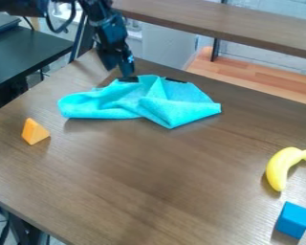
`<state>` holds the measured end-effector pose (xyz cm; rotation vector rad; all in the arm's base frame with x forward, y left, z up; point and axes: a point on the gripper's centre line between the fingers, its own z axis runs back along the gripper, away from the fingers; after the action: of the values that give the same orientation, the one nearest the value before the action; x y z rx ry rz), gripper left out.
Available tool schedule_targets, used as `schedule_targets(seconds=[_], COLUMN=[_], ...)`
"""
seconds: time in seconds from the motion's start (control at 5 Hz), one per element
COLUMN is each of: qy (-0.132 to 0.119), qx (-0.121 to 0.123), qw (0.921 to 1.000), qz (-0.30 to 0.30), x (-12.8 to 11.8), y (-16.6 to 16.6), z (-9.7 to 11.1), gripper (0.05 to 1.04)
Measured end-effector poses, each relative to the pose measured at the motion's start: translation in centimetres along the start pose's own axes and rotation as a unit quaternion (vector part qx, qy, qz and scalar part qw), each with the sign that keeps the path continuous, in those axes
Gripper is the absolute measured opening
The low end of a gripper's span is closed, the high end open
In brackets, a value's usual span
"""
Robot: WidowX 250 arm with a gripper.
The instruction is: Unfold the cloth from top to bottom
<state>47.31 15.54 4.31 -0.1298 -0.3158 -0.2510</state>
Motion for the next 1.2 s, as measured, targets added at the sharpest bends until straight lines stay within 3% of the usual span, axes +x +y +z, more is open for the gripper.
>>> schedule_targets(seconds=[0.6, 0.8, 1.2], qy=[-0.004, 0.001, 0.002], qx=[0.0, -0.009, -0.012], qw=[0.9999, 0.9999, 0.9998], qz=[0.012, 0.011, 0.016], x=[0.0, 0.0, 0.2], y=[0.5, 0.6, 0.5], z=[-1.6, -2.3, -2.2], gripper=[1.0, 0.955, 0.379])
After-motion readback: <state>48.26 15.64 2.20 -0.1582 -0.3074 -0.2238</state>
